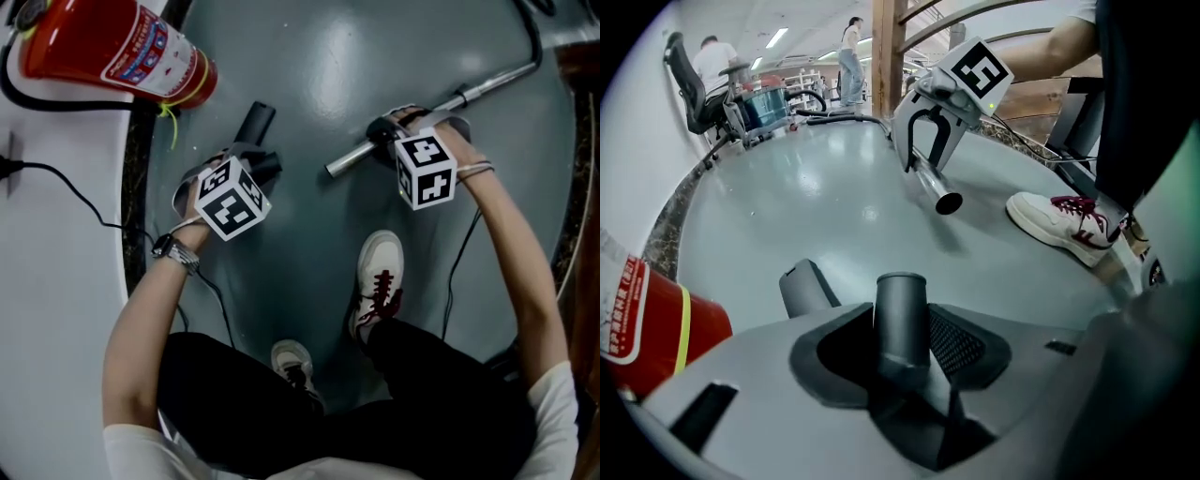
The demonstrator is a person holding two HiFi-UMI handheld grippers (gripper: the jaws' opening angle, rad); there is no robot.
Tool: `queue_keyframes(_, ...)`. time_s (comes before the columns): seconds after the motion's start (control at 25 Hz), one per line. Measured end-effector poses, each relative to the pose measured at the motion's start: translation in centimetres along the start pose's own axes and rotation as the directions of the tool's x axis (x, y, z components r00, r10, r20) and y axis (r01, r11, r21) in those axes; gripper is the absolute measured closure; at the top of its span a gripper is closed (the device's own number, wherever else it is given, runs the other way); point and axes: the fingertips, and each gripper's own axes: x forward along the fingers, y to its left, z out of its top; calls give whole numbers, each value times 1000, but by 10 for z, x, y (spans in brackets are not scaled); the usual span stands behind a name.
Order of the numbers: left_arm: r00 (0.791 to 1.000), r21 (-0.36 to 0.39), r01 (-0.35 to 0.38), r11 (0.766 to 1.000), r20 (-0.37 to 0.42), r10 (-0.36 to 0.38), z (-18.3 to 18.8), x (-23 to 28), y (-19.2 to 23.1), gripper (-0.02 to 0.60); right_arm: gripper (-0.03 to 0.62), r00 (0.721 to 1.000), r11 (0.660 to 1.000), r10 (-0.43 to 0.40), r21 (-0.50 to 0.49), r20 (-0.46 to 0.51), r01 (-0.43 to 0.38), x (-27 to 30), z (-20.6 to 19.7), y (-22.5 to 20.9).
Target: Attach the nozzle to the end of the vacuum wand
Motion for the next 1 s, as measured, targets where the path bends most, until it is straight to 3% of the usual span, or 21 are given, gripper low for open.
queue_keyframes(0.6, 994, -61, 48, 997, 104, -42, 24, -12, -17, 401, 425, 991, 992, -110, 61, 74, 106, -16, 39, -42)
queue_keyframes(1.0, 991, -78, 47, 996, 126, -37, 36, -16, -18, 400, 436, 992, 992, -113, 56, 64, 109, -13, 48, -42)
